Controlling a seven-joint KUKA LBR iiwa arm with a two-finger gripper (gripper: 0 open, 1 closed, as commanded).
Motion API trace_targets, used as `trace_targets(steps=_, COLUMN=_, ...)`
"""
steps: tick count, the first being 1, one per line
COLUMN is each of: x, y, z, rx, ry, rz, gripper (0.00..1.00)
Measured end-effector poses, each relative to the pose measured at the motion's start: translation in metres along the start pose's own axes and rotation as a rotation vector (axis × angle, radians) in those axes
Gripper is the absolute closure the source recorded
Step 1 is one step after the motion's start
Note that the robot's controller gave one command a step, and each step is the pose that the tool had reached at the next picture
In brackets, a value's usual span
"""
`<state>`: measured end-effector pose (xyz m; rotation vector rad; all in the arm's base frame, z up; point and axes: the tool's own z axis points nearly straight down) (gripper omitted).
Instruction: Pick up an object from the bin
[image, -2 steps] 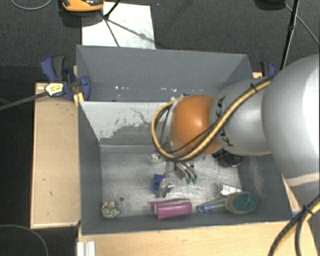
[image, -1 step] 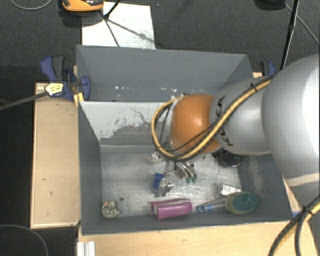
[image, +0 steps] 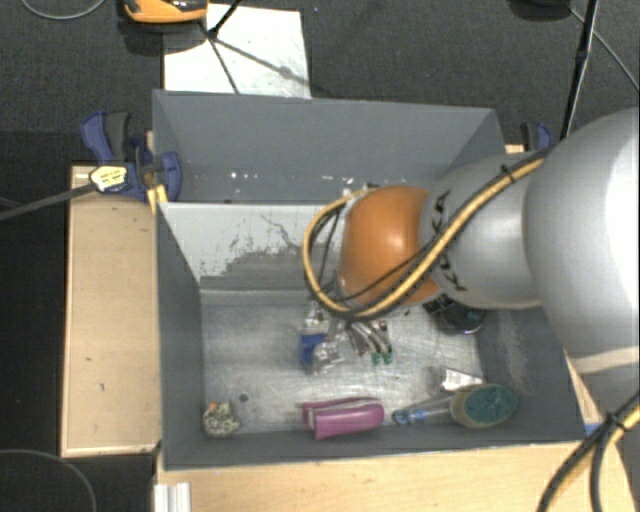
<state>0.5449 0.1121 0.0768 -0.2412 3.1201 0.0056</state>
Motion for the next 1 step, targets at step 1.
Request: trace_targets(steps=1, x=-0.0037, y=0.0003, z=-0.1094, rx=0.002, ry=0.002, rz=0.008, gripper=1.00)
